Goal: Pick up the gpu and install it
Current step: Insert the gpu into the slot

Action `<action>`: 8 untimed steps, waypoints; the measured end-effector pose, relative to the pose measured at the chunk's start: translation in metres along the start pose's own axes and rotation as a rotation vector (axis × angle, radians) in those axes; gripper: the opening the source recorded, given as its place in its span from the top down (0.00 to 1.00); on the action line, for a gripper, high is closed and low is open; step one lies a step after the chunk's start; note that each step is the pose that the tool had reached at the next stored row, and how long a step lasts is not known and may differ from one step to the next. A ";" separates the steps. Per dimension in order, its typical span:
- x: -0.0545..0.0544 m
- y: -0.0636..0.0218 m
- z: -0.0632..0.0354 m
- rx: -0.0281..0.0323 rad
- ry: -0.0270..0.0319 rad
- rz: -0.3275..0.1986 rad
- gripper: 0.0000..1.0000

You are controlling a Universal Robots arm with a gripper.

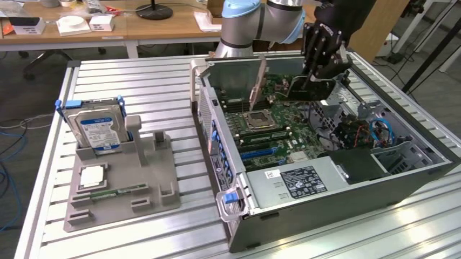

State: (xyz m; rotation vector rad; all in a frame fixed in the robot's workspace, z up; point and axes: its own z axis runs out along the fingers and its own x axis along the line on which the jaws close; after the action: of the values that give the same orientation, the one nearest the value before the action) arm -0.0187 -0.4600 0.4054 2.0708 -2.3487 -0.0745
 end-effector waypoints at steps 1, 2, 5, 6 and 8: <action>0.000 0.0000 0.0000 -0.0002 0.0004 -0.009 0.74; 0.000 0.0000 0.0000 -0.0004 0.0008 -0.018 0.74; 0.000 0.0000 0.0001 -0.0012 0.0020 -0.047 0.74; 0.000 0.0000 0.0001 -0.0014 0.0024 -0.057 0.74; 0.000 0.0000 0.0001 -0.0018 0.0032 -0.074 0.74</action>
State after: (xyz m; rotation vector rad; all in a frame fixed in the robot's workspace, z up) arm -0.0187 -0.4599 0.4052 2.1557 -2.2685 -0.0738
